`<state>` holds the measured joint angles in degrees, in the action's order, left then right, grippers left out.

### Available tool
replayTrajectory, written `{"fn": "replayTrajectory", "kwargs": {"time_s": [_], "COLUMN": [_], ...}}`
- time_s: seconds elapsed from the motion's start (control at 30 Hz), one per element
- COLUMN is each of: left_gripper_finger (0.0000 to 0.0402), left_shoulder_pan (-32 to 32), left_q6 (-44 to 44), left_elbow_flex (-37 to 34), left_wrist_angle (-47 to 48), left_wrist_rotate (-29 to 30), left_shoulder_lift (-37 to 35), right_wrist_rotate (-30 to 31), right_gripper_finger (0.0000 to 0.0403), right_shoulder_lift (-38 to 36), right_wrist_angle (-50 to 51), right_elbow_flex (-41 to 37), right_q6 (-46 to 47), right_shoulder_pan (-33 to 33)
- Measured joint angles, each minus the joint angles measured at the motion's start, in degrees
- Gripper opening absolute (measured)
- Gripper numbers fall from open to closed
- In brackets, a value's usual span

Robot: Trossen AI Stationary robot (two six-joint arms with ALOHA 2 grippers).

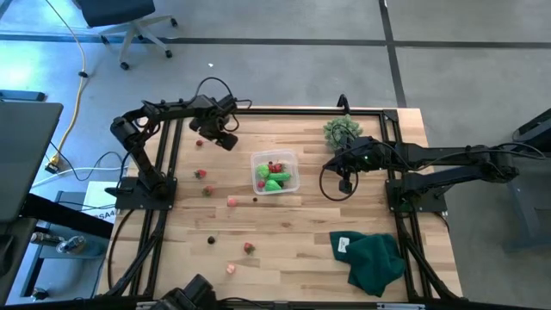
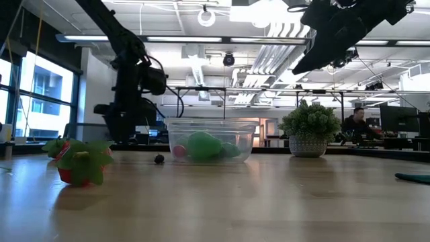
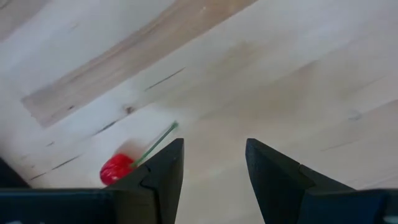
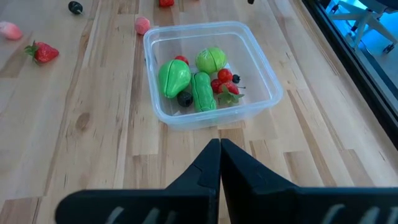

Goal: Pick and placing Produce into tupperware
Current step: Put the red cherry into the transparent bin

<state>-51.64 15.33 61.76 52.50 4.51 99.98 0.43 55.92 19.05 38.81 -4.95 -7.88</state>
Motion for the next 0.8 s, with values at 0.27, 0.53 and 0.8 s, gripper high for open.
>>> {"fn": "replayTrajectory", "kwargs": {"time_s": [0.27,0.53,0.8], "left_gripper_finger": [0.0161,0.0161,0.0161], "left_shoulder_pan": [0.0,-0.1,-0.1], "left_q6": [9.4,14.5,40.0], "left_elbow_flex": [0.0,0.0,0.0], "left_wrist_angle": [0.6,0.8,5.8], "left_wrist_rotate": [0.1,2.6,4.1], "left_shoulder_lift": [0.0,0.0,0.0], "right_wrist_rotate": [0.0,0.0,0.0], "right_gripper_finger": [0.0002,0.0002,0.0002], "right_shoulder_lift": [0.0,0.0,0.0], "right_wrist_angle": [0.0,0.0,0.0], "right_elbow_flex": [0.0,0.0,0.0], "right_q6": [0.0,0.0,0.0], "right_shoulder_pan": [0.0,0.0,0.0]}}
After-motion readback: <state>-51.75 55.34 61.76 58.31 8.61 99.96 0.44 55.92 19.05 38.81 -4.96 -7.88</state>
